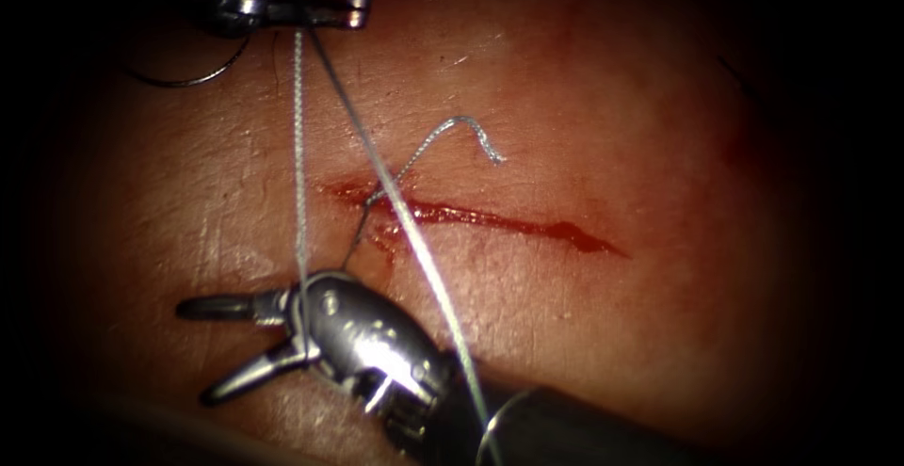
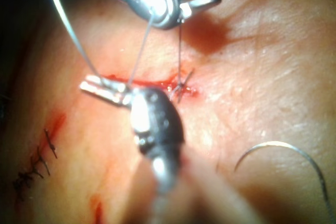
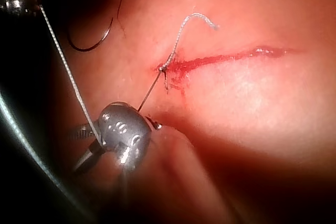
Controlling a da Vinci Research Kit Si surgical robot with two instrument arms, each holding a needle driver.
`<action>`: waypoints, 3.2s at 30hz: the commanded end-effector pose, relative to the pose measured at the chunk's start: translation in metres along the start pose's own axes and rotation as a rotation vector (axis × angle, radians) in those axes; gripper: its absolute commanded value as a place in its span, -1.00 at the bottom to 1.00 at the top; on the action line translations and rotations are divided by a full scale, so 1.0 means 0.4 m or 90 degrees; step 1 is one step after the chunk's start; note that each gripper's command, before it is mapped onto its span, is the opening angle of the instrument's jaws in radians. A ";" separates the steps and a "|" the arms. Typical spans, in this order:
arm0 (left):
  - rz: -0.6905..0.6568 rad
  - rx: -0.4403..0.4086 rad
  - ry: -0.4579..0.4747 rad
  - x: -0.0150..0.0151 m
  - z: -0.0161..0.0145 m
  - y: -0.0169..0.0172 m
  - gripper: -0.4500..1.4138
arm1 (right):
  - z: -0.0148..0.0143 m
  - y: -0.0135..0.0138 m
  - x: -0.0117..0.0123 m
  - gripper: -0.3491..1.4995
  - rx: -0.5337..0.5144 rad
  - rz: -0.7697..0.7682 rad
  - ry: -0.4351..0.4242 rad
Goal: Wound Closure
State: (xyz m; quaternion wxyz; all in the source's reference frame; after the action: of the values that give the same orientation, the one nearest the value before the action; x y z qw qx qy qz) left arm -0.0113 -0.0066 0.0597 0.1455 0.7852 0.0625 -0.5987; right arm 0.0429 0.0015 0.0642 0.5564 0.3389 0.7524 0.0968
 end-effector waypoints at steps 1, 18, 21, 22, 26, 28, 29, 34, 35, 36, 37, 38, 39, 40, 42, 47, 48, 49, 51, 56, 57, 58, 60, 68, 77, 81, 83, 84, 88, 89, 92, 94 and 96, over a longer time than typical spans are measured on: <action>0.005 0.003 0.012 -0.0030 -0.0005 0.0022 -1.00 | 0.0006 -0.0019 -0.0004 0.55 0.001 0.006 0.038; 0.042 0.047 0.095 -0.0230 -0.0075 0.0144 -1.00 | -0.0114 0.0021 0.0094 0.53 -0.134 0.079 0.316; 0.045 0.057 0.108 -0.0242 -0.0082 0.0158 -1.00 | -0.0118 0.0026 0.0095 0.53 -0.180 0.113 0.377; 0.047 0.058 0.111 -0.0242 -0.0082 0.0168 -1.00 | -0.0124 0.0025 0.0096 0.53 -0.196 0.125 0.398; 0.052 0.052 0.118 -0.0238 -0.0088 0.0212 -1.00 | -0.0149 0.0025 0.0109 0.53 -0.214 0.123 0.415; 0.053 0.048 0.124 -0.0227 -0.0102 0.0240 -1.00 | -0.0188 0.0027 0.0119 0.53 -0.228 0.125 0.424; 0.053 0.045 0.126 -0.0223 -0.0106 0.0247 -1.00 | -0.0201 0.0030 0.0121 0.53 -0.234 0.126 0.430; 0.056 0.042 0.125 -0.0218 -0.0108 0.0286 -1.00 | -0.0268 0.0051 0.0111 0.53 -0.278 0.113 0.460; 0.056 0.042 0.125 -0.0218 -0.0108 0.0286 -1.00 | -0.0268 0.0051 0.0111 0.53 -0.278 0.113 0.460; 0.058 0.049 0.121 -0.0224 -0.0096 0.0294 -1.00 | -0.0275 0.0053 0.0107 0.53 -0.289 0.103 0.465; 0.059 0.051 0.118 -0.0228 -0.0086 0.0300 -1.00 | -0.0277 0.0054 0.0104 0.53 -0.293 0.094 0.464; 0.060 0.053 0.115 -0.0232 -0.0076 0.0305 -1.00 | -0.0277 0.0053 0.0102 0.53 -0.309 0.087 0.456; 0.063 0.055 0.113 -0.0237 -0.0053 0.0318 -1.00 | -0.0274 0.0049 0.0094 0.60 -0.387 0.082 0.422; 0.064 0.056 0.112 -0.0239 -0.0043 0.0323 -1.00 | -0.0272 0.0047 0.0089 0.62 -0.416 0.093 0.418; 0.062 0.055 0.112 -0.0238 -0.0012 0.0336 -1.00 | -0.0262 0.0035 0.0070 0.62 -0.482 0.089 0.398; 0.061 0.047 0.107 -0.0226 0.0041 0.0352 -1.00 | -0.0274 0.0035 0.0034 0.62 -0.569 0.140 0.404; 0.061 0.047 0.107 -0.0225 0.0045 0.0353 -1.00 | -0.0281 0.0038 0.0029 0.60 -0.576 0.148 0.413; 0.062 0.046 0.108 -0.0225 0.0054 0.0356 -1.00 | -0.0318 0.0055 0.0016 0.60 -0.609 0.166 0.440; 0.059 0.045 0.108 -0.0228 0.0057 0.0359 -1.00 | -0.0350 0.0067 0.0011 0.60 -0.640 0.165 0.454; 0.055 0.043 0.103 -0.0244 0.0075 0.0369 -1.00 | -0.0413 0.0082 -0.0100 0.58 -0.773 0.231 0.404; 0.055 0.043 0.103 -0.0245 0.0077 0.0369 -1.00 | -0.0416 0.0080 -0.0130 0.58 -0.788 0.243 0.398; 0.054 0.043 0.100 -0.0245 0.0077 0.0369 -1.00 | -0.0422 0.0073 -0.0167 0.58 -0.807 0.251 0.388; 0.054 0.043 0.098 -0.0245 0.0077 0.0369 -1.00 | -0.0428 0.0070 -0.0179 0.58 -0.810 0.251 0.383; 0.047 0.043 0.094 -0.0252 0.0088 0.0372 -1.00 | -0.0519 0.0011 -0.0132 0.58 -0.867 0.209 0.411; 0.041 0.040 0.095 -0.0251 0.0095 0.0383 -1.00 | -0.0488 0.0100 -0.0137 0.58 -0.891 0.193 0.368; 0.040 0.040 0.095 -0.0245 0.0086 0.0390 -1.00 | -0.0497 0.0119 -0.0153 0.58 -0.904 0.190 0.347; 0.040 0.039 0.095 -0.0244 0.0084 0.0392 -1.00 | -0.0501 0.0125 -0.0161 0.58 -0.905 0.188 0.336; 0.036 0.040 0.094 -0.0244 0.0084 0.0392 -1.00 | -0.0502 0.0128 -0.0164 0.58 -0.906 0.189 0.332; 0.036 0.039 0.093 -0.0244 0.0086 0.0393 -1.00 | -0.0477 0.0158 -0.0167 0.56 -0.892 0.187 0.311; 0.036 0.039 0.093 -0.0242 0.0083 0.0395 -1.00 | -0.0461 0.0173 -0.0170 0.56 -0.893 0.178 0.286; 0.036 0.037 0.094 -0.0237 0.0078 0.0401 -1.00 | -0.0455 0.0191 -0.0172 0.56 -0.898 0.165 0.267; 0.036 0.036 0.095 -0.0236 0.0077 0.0403 -1.00 | -0.0455 0.0197 -0.0170 0.55 -0.900 0.157 0.257; 0.035 0.036 0.095 -0.0234 0.0074 0.0404 -1.00 | -0.0457 0.0208 -0.0169 0.49 -0.899 0.149 0.248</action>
State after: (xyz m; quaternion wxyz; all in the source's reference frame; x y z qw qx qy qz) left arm -0.0121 -0.0215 0.0699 0.1347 0.8329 0.0357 -0.5356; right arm 0.0300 0.0083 0.0800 0.4970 -0.0411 0.5554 0.6655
